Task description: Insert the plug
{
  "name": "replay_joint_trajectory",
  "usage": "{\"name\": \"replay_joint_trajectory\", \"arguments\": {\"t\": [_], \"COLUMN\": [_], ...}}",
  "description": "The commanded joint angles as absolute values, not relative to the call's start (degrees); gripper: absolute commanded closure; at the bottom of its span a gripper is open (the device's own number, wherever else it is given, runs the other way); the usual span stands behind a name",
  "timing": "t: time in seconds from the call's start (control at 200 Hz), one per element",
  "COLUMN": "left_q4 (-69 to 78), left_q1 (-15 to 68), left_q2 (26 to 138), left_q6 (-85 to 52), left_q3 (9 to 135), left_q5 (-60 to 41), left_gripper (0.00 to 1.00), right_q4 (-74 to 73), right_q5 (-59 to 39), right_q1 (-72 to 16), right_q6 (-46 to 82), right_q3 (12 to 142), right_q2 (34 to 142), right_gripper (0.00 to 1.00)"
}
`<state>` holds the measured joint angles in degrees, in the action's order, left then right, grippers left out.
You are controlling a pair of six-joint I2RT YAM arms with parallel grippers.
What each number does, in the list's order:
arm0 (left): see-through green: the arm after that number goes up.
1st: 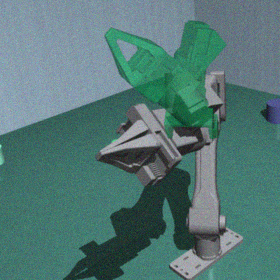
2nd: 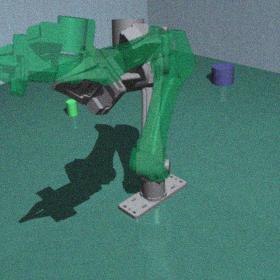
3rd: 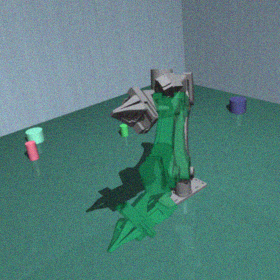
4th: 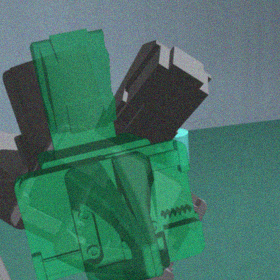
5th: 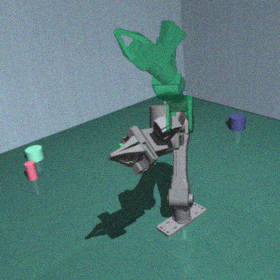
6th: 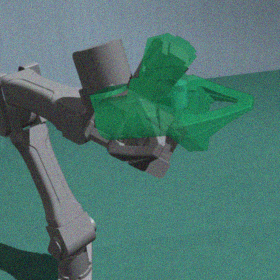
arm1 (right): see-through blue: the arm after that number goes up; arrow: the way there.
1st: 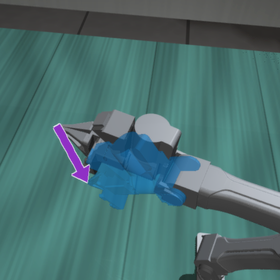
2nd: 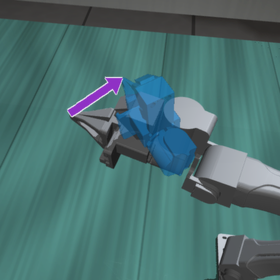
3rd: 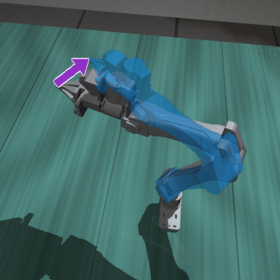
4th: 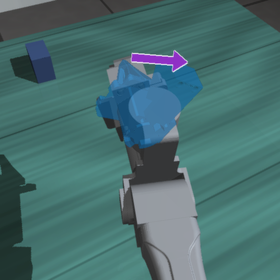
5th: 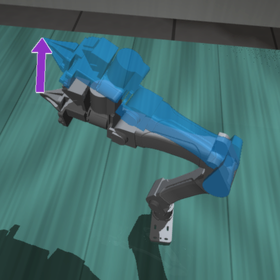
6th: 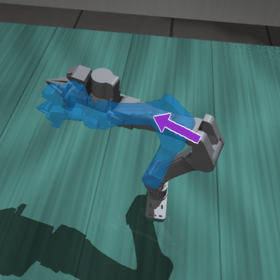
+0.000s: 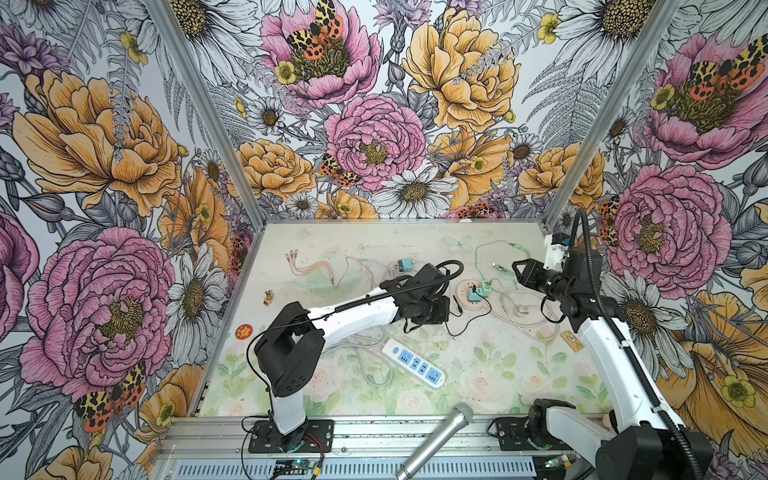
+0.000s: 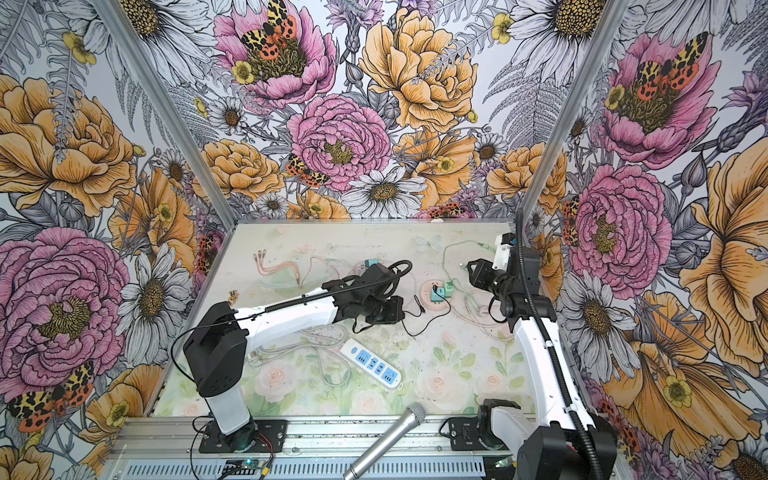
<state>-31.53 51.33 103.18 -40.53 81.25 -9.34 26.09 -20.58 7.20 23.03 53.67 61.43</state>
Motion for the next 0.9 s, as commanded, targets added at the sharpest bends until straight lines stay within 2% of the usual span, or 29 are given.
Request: {"name": "replay_joint_trajectory", "arguments": {"t": [0.0,0.225,0.415,0.61,0.791,0.896], "left_q4": [-38.1,-43.5,-43.8,-43.7,-43.3,-41.2], "left_q1": [49.3,46.1,42.6,41.7,40.6,40.2], "left_q2": [103.3,112.3,122.7,134.1,143.3,146.8], "left_q6": [-32.8,-24.6,-20.3,-13.5,-13.2,-13.7], "left_q3": [88.3,106.1,120.2,133.6,145.1,147.7], "left_q5": [-3.0,0.7,-4.2,-4.8,-11.6,-13.9], "left_gripper": [1.00,1.00,1.00,1.00,1.00,1.00], "right_q4": [25.2,25.2,25.2,25.2,25.2,25.2], "right_q5": [-19.8,-19.2,-19.5,-20.4,-20.1,-20.0], "right_q1": [7.7,7.7,7.6,7.0,6.3,5.7], "right_q6": [22.9,23.1,23.4,24.1,24.2,24.2], "right_q3": [56.0,58.2,60.3,62.8,64.3,64.9], "right_q2": [61.9,63.7,66.3,69.8,72.5,73.6], "right_gripper": [0.57,0.58,0.58,0.59,0.59,0.60]}}
